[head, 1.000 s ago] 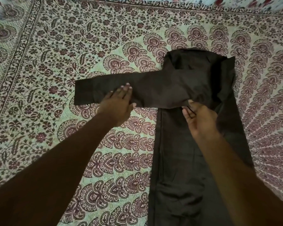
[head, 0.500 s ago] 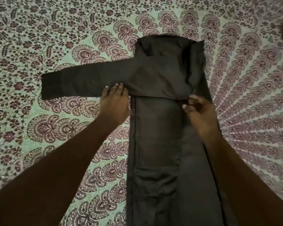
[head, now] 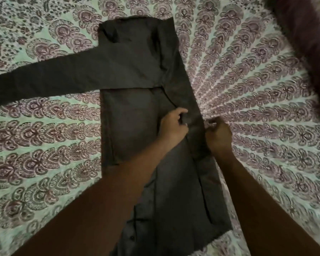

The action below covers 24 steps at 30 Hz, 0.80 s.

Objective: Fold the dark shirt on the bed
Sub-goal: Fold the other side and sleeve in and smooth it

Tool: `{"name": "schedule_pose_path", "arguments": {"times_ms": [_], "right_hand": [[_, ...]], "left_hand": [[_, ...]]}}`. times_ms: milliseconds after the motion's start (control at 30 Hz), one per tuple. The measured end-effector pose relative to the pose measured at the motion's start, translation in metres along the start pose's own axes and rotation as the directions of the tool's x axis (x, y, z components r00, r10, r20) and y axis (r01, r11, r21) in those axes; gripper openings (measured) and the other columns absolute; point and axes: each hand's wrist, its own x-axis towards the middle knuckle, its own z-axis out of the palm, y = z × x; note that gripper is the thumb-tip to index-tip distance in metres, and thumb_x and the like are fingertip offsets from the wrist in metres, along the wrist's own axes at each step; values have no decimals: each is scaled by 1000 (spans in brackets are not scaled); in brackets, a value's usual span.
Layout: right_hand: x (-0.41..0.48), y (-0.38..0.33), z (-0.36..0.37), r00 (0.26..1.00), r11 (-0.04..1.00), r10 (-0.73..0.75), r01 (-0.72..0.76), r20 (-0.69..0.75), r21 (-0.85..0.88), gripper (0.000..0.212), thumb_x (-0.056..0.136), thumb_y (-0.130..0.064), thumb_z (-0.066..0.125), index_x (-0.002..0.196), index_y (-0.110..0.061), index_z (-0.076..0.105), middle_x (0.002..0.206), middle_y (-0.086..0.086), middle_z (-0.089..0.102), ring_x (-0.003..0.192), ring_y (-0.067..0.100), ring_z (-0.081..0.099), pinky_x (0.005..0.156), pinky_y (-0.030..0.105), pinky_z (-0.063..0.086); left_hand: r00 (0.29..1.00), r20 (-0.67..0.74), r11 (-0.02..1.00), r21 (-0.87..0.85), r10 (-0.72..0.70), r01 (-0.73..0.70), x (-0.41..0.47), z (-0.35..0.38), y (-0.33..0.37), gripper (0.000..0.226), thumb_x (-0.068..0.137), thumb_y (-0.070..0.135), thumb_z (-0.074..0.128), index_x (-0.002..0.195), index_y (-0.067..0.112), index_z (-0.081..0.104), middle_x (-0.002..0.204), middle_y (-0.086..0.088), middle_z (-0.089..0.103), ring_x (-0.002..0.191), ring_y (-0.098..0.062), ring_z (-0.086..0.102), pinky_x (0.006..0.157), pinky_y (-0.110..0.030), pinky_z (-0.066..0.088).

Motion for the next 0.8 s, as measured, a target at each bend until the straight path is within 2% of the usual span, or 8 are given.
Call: {"name": "schedule_pose_path", "arguments": {"times_ms": [133,233,300,433,533,600,700,800], "right_hand": [[-13,29,-14,994,1000,7,-10,106,28,3,94,-15,70,93,-14,67,104,13,75,100,32,70,77,28,47],[-32,53,-23,982,996,-11,-6,188,89,21,82,-18,83,76,-14,63,83,14,74,86,33,72,82,42,57],[-46,70,-26,977,997,-14,-3,211,80,27,79,-23,87,70,-12,64,73,12,72,78,31,72,79,40,58],[-71,96,-25,963,997,-32,11,269,78,23,83,-31,85,82,-9,78,82,14,77,80,29,73,78,34,57],[-88,112,-27,961,995,-56,31,272,95,27,93,-36,75,95,-11,82,85,16,78,84,32,73,71,28,48],[-96,120,-29,964,992,-59,27,259,125,29,95,-35,72,92,-9,82,84,16,78,85,32,73,67,27,40],[-105,128,-31,960,989,-87,50,268,142,27,96,-29,72,90,-5,82,87,16,78,84,27,73,72,27,47],[-112,132,-34,964,983,-102,60,246,174,20,89,-23,80,98,-7,83,93,14,80,89,22,74,79,25,50]], "left_hand": [[993,-69,993,-67,-101,96,21,20,9,53,90,-7,65,142,4,58,143,-12,60,129,-19,56,93,-22,45],[986,-110,989,-88,-126,116,16,26,10,55,92,-9,61,145,6,54,149,-13,54,132,-21,54,92,-23,47],[974,-194,993,-46,-118,111,-8,33,7,48,92,-6,63,138,6,59,137,-15,63,121,-24,62,88,-23,49],[933,-321,974,99,-161,202,-79,58,-11,31,87,7,72,117,7,66,100,-11,76,97,-25,70,72,-17,37],[923,-286,932,181,-256,315,-129,78,-28,27,85,23,80,106,16,64,84,1,76,99,-23,71,79,-24,40],[916,-251,909,201,-313,365,-151,88,-36,30,81,32,83,98,23,60,76,11,69,101,-22,69,80,-23,45],[893,-216,892,144,-395,429,-172,100,-43,39,77,33,88,96,26,54,86,2,72,106,-23,68,93,-35,55],[860,-234,865,119,-453,488,-184,112,-41,37,76,29,86,100,26,57,105,-8,74,107,-25,69,96,-37,55]]}}
